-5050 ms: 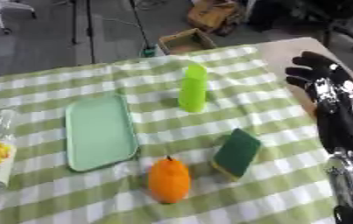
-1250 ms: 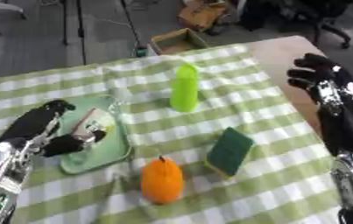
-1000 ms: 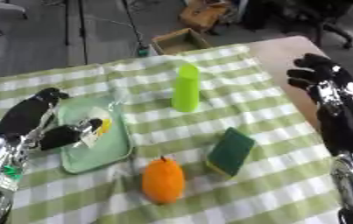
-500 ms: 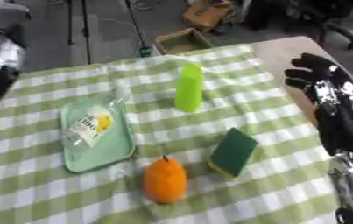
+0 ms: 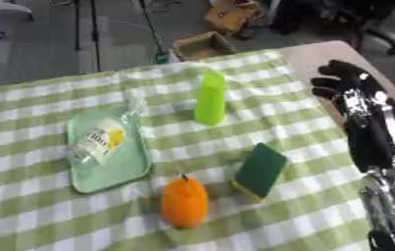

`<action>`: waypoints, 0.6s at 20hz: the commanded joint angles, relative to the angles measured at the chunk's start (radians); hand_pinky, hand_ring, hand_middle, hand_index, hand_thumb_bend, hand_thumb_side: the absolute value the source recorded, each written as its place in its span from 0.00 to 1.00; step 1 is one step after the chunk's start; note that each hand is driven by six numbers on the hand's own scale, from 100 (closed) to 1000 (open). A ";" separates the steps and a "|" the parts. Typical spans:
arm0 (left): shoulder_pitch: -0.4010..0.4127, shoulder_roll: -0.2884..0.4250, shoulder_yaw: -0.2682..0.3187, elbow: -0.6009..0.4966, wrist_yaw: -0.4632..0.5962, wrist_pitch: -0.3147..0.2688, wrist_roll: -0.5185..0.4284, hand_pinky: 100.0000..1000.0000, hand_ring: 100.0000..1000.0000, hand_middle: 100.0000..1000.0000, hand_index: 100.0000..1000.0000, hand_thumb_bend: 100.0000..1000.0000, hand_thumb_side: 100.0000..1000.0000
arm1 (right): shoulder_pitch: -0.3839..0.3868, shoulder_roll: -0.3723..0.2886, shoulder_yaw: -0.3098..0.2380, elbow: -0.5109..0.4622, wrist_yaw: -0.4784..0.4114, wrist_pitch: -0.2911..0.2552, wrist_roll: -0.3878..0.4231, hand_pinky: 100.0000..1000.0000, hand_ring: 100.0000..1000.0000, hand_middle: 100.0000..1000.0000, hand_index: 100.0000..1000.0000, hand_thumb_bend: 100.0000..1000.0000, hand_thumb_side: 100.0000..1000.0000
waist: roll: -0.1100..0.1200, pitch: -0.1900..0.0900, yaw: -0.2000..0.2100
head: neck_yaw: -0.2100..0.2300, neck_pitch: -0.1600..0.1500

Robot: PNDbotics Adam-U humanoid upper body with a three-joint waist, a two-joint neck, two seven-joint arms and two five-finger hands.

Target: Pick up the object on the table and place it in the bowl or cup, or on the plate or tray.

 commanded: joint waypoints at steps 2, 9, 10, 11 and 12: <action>0.033 0.012 0.033 -0.020 0.007 -0.026 0.010 0.75 0.68 0.76 0.85 0.37 0.94 | -0.013 -0.010 -0.007 -0.019 0.000 -0.001 -0.005 0.77 0.74 0.74 0.82 0.00 0.60 | -0.011 -0.126 0.001 | -0.003 -0.011; 0.081 -0.021 0.051 -0.020 0.023 -0.040 0.013 0.74 0.67 0.76 0.86 0.34 0.96 | -0.011 -0.011 -0.011 -0.019 0.003 -0.001 -0.010 0.77 0.74 0.74 0.82 0.00 0.60 | -0.008 -0.124 0.005 | -0.008 -0.011; 0.086 -0.025 0.053 -0.020 0.023 -0.040 0.012 0.74 0.67 0.76 0.86 0.34 0.96 | -0.012 -0.012 -0.011 -0.019 0.003 -0.002 -0.009 0.77 0.74 0.74 0.82 0.00 0.60 | -0.009 -0.124 0.006 | -0.008 -0.011; 0.089 -0.028 0.055 -0.020 0.021 -0.040 0.012 0.74 0.66 0.75 0.86 0.34 0.96 | -0.012 -0.012 -0.011 -0.019 0.003 -0.002 -0.010 0.77 0.74 0.74 0.82 0.00 0.60 | -0.009 -0.123 0.006 | -0.008 -0.011; 0.091 -0.032 0.056 -0.020 0.020 -0.039 0.011 0.74 0.66 0.75 0.85 0.34 0.96 | -0.011 -0.012 -0.011 -0.019 0.003 -0.002 -0.010 0.77 0.74 0.74 0.82 0.00 0.60 | -0.008 -0.123 0.006 | -0.006 -0.011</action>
